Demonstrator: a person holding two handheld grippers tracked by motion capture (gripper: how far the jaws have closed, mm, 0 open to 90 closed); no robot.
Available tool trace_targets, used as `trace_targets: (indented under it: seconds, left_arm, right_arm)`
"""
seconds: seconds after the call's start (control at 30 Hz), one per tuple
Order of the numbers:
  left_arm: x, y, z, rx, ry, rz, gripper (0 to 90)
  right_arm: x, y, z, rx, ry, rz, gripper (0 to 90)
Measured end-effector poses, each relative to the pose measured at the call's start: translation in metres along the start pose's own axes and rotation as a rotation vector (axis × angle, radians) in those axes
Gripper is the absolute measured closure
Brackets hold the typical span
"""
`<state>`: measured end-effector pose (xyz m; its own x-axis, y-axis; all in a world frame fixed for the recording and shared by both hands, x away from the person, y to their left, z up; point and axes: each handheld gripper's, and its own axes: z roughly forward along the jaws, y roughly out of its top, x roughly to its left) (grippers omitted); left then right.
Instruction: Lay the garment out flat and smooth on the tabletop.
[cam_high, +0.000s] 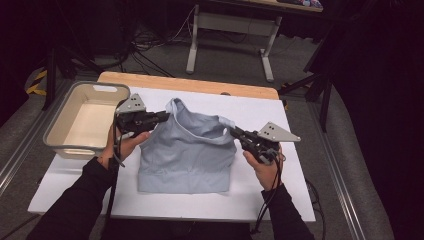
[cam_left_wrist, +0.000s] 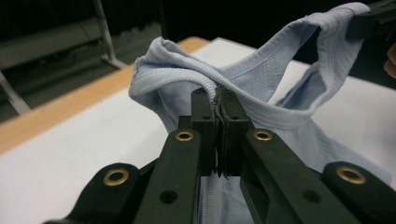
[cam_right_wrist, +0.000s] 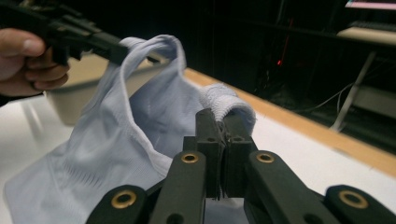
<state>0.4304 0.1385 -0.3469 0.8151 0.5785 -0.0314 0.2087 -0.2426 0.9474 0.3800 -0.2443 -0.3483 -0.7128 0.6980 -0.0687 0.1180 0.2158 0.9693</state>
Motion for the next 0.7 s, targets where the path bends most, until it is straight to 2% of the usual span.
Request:
trace_targets:
  seconds: [0.2,0.27,0.4,0.47,0.6,0.67,0.7]
  left_arm:
    - [-0.014,0.018,-0.024,-0.042,0.031,0.078,87.1]
    - [-0.018,0.024,-0.03,-0.053,0.025,0.092,87.2]
    - [-0.033,0.037,-0.043,-0.078,0.046,0.164,87.2]
    - [-0.038,0.042,-0.048,-0.087,0.045,0.176,87.3]
    - [-0.053,0.05,-0.061,-0.108,0.072,0.225,87.2]
    - [-0.056,0.051,-0.063,-0.115,0.069,0.229,87.2]
    - [-0.062,0.053,-0.069,-0.121,0.07,0.242,87.3]
  right_arm:
    - [-0.003,0.033,-0.014,-0.062,-0.022,-0.024,87.5]
    - [-0.002,0.041,-0.017,-0.071,-0.03,-0.036,87.5]
    - [0.002,0.058,-0.024,-0.097,-0.043,-0.074,87.6]
    - [0.005,0.065,-0.029,-0.114,-0.044,-0.081,87.5]
    - [0.009,0.074,-0.04,-0.136,-0.056,-0.102,87.5]
    - [0.012,0.078,-0.045,-0.141,-0.069,-0.118,87.5]
    - [0.014,0.081,-0.048,-0.148,-0.067,-0.117,87.5]
